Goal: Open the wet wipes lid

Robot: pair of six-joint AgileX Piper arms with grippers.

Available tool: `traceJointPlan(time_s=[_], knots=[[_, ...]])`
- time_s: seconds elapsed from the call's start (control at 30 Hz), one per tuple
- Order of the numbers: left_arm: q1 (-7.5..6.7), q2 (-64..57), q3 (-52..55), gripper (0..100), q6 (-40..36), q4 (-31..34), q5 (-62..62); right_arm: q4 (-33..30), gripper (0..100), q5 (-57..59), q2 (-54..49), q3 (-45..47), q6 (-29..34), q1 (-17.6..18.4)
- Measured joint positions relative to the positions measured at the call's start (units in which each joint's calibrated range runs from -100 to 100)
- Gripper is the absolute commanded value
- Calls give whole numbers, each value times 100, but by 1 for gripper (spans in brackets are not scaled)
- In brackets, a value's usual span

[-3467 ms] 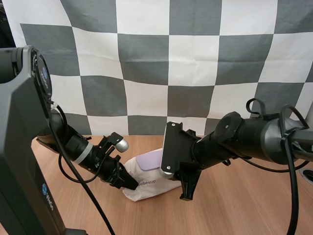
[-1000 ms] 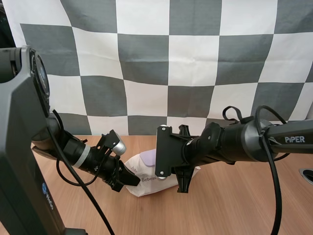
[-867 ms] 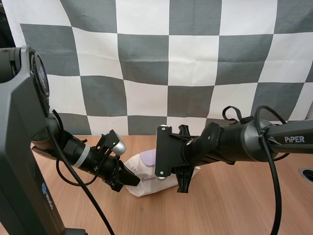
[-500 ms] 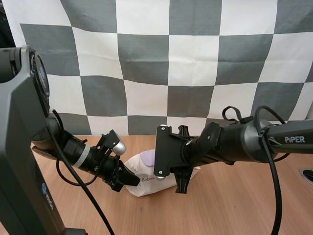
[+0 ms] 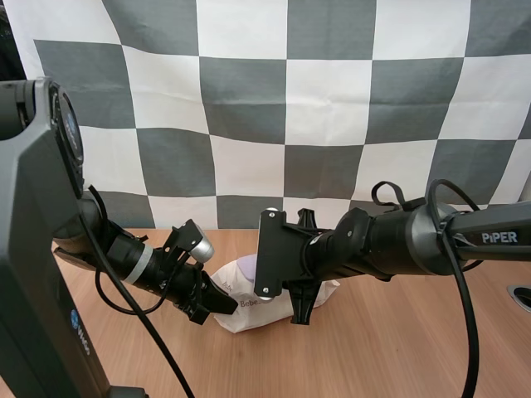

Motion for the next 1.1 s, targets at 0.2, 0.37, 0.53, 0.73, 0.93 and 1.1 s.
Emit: traceJointPlan(time_s=[0.2,0.37,0.53,0.73,0.93,1.1], knots=[[0,0,0,0,0,-11,0,0,0,0,0,0,0,0],[0,0,0,0,0,-11,0,124,0,-16,0,0,-4,0],[0,0,61,0,0,-31,0,388,0,-244,0,0,-4,0],[0,0,269,0,0,-29,0,388,0,-918,11,-45,-4,0],[0,12,355,0,0,223,-330,767,0,-985,13,-434,1,0],[0,12,355,0,0,173,-288,1023,0,-706,13,-635,1,0]])
